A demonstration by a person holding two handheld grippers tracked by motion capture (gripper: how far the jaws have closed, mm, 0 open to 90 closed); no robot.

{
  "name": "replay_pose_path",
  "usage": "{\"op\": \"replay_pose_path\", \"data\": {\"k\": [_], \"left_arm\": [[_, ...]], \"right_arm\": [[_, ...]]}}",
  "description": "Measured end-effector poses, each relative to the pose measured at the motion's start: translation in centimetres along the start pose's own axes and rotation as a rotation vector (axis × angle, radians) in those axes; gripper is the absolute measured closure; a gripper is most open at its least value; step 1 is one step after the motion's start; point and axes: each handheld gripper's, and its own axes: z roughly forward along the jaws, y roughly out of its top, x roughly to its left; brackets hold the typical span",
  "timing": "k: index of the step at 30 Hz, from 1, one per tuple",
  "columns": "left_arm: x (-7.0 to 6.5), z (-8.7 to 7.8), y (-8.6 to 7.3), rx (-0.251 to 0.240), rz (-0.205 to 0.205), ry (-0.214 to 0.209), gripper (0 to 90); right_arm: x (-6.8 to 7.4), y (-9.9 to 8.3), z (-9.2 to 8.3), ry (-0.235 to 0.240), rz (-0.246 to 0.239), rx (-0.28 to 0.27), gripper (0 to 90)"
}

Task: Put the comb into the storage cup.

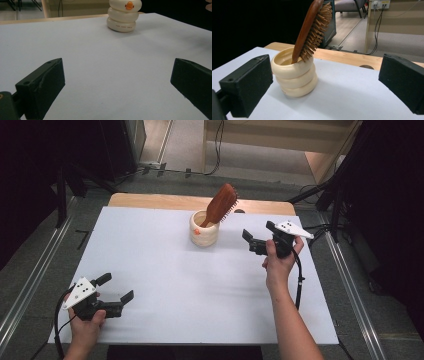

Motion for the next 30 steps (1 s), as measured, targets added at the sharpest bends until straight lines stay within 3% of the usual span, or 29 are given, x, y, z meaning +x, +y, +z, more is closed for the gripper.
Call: {"op": "replay_pose_path", "data": {"k": [12, 30], "left_arm": [[0.0, 0.0, 0.0, -0.001, 0.002, 0.001, 0.0], [-0.1, 0.0, 0.0, -0.001, 0.006, 0.002, 0.0]], "right_arm": [[-0.5, -1.1, -2.8, 0.003, -0.035, -0.04, 0.0], [-1.9, -4.6, -7.1, -0.031, -0.029, -0.061, 0.0]]}}
